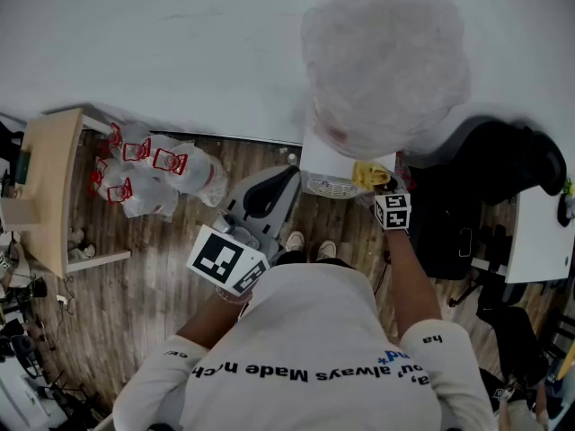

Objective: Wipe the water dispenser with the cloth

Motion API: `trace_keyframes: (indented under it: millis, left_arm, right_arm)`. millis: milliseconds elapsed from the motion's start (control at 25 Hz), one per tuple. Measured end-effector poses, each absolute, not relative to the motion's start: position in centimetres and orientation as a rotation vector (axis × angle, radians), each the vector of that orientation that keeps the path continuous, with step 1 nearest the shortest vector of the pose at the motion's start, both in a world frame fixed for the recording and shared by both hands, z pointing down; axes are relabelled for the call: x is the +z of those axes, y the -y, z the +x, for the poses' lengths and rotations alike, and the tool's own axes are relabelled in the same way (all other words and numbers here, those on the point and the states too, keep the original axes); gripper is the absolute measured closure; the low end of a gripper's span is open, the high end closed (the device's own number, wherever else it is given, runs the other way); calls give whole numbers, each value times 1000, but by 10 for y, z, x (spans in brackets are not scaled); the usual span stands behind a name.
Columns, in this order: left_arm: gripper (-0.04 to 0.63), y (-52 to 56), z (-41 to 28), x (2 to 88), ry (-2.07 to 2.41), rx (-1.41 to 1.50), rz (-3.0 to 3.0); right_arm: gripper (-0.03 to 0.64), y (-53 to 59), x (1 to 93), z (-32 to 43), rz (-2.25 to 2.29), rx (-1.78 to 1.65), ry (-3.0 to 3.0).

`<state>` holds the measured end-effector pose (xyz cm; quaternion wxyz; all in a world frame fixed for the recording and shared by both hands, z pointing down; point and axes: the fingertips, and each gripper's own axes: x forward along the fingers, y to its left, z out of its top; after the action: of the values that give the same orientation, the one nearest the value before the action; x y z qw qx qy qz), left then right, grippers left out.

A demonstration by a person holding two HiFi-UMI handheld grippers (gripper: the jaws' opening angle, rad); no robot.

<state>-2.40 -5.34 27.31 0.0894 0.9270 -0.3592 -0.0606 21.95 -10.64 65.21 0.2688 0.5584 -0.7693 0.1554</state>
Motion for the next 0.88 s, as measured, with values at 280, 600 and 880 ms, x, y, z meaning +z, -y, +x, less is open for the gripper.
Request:
trace_keyframes:
  millis: [280,600,880]
  left_arm:
    - [575,56,-23,274,1072,-182,2754]
    - [575,57,-21,273,1068,-185,2753]
    - [575,56,-16,274,1054,-182,2755]
  right_arm:
    - [552,104,654,235,1512,433,2066]
    - [552,93,663,276,1575,484,1995]
    - [554,68,691,327,1617,609,1828]
